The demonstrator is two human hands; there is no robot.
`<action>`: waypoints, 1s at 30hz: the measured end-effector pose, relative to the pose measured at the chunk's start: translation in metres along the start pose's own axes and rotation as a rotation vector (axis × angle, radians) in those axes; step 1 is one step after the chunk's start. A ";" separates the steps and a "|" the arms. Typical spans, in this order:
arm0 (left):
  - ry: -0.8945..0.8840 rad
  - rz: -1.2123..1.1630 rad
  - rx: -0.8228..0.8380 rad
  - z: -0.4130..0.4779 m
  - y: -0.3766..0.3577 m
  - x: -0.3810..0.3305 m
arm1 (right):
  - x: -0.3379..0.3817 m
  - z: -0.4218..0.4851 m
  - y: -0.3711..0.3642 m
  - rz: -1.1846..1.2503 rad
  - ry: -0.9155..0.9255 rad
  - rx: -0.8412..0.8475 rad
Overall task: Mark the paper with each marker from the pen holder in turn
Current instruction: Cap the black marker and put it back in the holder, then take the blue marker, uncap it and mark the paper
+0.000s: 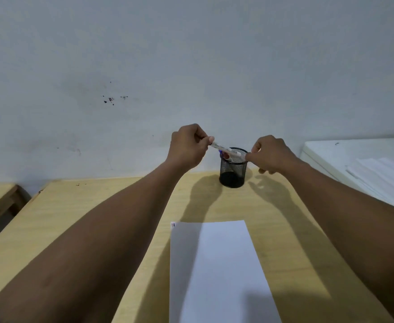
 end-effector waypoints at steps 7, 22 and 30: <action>-0.061 0.216 0.158 0.030 -0.039 -0.005 | -0.017 0.017 0.002 -0.008 0.013 0.010; 0.002 0.426 0.269 0.051 -0.057 0.020 | -0.029 0.032 -0.017 0.140 0.031 0.055; -0.048 0.350 0.339 0.055 -0.055 0.017 | -0.019 0.033 -0.019 0.196 0.037 0.053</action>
Point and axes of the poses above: each hand's wrist, its own z-axis towards the middle knuckle, its own y-axis out of the back of the hand, x = y × z, the point moved 2 cm from there along z, towards the middle knuckle, and after that the axes turned 11 degrees about x, right-handed, at the moved point
